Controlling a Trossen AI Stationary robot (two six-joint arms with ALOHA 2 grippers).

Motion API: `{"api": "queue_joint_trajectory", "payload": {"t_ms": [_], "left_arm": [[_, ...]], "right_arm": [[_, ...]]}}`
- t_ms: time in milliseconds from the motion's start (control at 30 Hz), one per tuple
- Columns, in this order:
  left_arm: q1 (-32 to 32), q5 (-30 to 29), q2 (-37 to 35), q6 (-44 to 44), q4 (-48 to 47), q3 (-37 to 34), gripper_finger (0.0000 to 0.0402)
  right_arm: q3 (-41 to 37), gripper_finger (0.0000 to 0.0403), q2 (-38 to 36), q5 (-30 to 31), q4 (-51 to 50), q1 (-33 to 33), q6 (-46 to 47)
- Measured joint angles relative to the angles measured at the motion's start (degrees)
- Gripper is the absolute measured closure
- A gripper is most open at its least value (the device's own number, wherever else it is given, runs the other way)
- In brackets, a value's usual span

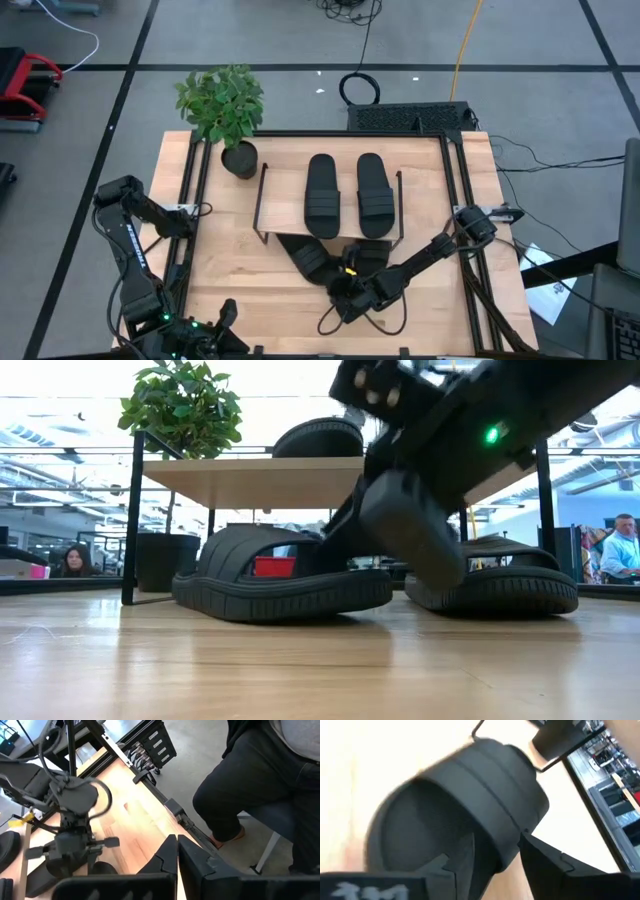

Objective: Pick and place slides into the shelf
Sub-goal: Put the black slide under the shelf

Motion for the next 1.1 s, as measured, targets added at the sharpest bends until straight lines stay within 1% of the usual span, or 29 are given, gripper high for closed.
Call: {"api": "queue_joint_trajectory", "payload": {"t_ms": [133, 233, 333, 400, 500, 567, 633, 700, 733, 800, 867, 967, 1033, 1100], "left_arm": [[0.0, 0.0, 0.0, -1.6, 0.0, 0.0, 0.04], [0.0, 0.1, 0.0, -2.9, -0.1, 0.0, 0.0394], [0.4, 0.0, 0.0, -4.0, 1.2, -1.5, 0.0388], [1.3, 0.0, 0.0, -4.9, 3.7, -4.1, 0.0388], [3.8, -0.1, 0.0, -5.4, 12.6, -10.5, 0.0398], [6.1, 0.1, 0.0, -5.6, 21.6, -15.9, 0.0399], [8.8, 0.1, 0.1, -6.1, 31.2, -21.3, 0.0396], [11.2, -0.4, 0.1, -8.0, 38.8, -25.5, 0.0395], [12.4, -1.8, 0.1, -9.9, 41.5, -27.1, 0.0397], [14.7, -5.0, 0.1, -14.3, 44.2, -29.6, 0.04], [16.7, -7.6, 0.3, -19.5, 44.3, -31.2, 0.0398], [19.2, -8.6, 3.6, -25.7, 45.2, -31.8, 0.0395], [19.4, -8.8, 7.1, -26.7, 45.5, -30.6, 0.0397], [19.0, -8.9, 11.8, -26.5, 46.5, -27.3, 0.04]], "right_arm": [[0.0, 0.0237, -1.4, 0.1, 0.3, 1.2, -1.9], [0.0, 0.0235, -2.8, 0.3, 0.8, 2.4, -5.0], [0.0, 0.024, -4.7, 3.5, 2.1, 4.4, -10.7], [0.0, 0.0247, -6.1, 7.9, 2.2, 6.0, -14.7], [0.0, 0.027, -9.3, 13.0, 2.1, 8.0, -19.5], [0.0, 0.0298, -12.1, 13.4, 2.2, 8.6, -21.1], [0.0, 0.0337, -14.9, 13.5, 2.0, 9.0, -21.9], [0.0, 0.0381, -17.3, 13.4, 1.2, 9.2, -22.2], [0.0, 0.0391, -18.5, 13.4, 0.7, 9.3, -22.7], [0.0, 0.0393, -20.6, 13.3, 0.5, 9.3, -23.1], [0.0, 0.0396, -22.7, 13.3, -0.1, 9.3, -22.8], [-0.3, 0.0401, -24.8, 13.4, -1.5, 9.3, -21.1], [-1.6, 0.0399, -25.8, 13.1, -1.8, 9.8, -19.4], [-3.2, 0.04, -26.5, 12.2, -1.8, 10.6, -18.3]]}}
